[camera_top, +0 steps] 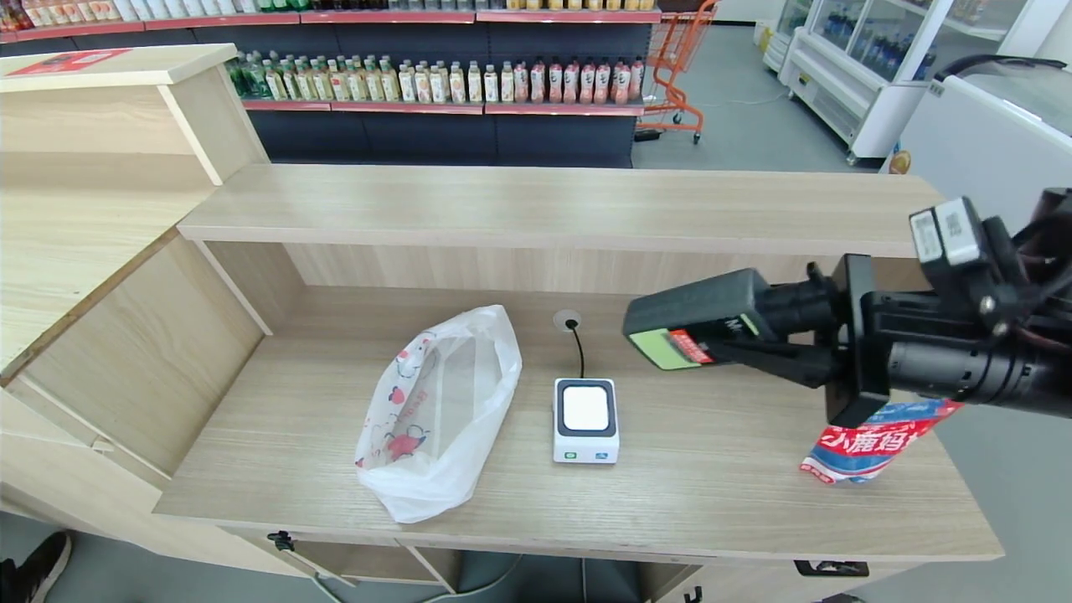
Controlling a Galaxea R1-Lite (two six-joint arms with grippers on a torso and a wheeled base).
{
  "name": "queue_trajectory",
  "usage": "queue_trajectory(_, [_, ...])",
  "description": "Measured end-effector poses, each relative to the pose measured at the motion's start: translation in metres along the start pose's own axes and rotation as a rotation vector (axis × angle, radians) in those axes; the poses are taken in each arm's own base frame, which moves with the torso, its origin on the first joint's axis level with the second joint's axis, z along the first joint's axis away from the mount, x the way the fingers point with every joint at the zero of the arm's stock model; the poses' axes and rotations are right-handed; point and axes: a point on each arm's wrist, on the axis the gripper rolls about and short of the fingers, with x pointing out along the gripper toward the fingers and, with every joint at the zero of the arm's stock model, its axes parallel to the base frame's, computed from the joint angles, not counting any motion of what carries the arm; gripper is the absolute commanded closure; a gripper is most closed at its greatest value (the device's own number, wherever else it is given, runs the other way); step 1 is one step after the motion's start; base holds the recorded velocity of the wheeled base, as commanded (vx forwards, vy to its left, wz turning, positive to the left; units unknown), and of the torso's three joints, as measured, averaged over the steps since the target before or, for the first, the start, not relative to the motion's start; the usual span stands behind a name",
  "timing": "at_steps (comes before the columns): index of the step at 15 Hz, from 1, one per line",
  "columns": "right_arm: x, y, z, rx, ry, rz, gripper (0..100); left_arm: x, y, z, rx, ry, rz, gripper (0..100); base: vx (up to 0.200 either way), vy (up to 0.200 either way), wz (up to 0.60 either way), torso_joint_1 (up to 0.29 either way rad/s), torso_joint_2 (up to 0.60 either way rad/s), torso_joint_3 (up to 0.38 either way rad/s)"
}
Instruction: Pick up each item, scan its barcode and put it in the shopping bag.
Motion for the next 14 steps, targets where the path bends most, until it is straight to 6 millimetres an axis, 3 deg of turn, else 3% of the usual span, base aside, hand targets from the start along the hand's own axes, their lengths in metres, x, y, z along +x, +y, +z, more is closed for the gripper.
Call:
queue_trajectory(2, [-0.025, -0.003, -0.006, 0.441, 0.099, -0.148, 100, 0.0, 0.0, 0.0, 0.0, 0.0, 0.0, 0, 0.0, 0.0, 0.0, 0.0, 0.0, 0.0])
queue_trajectory(5, [-0.037, 0.002, -0.023, 0.969, 0.17, -0.323, 100, 0.0, 0.0, 0.0, 0.0, 0.0, 0.0, 0, 0.0, 0.0, 0.0, 0.0, 0.0, 0.0])
queue_trajectory(9, [-0.029, 0.003, -0.057, 1.123, 0.274, -0.404, 100, 0.0, 0.0, 0.0, 0.0, 0.0, 0.0, 0, 0.0, 0.0, 0.0, 0.0, 0.0, 0.0])
queue_trajectory(14, [-0.025, 0.006, -0.077, 1.187, 0.33, -0.41, 100, 0.0, 0.0, 0.0, 0.001, 0.0, 0.0, 0, 0.0, 0.0, 0.0, 0.0, 0.0, 0.0])
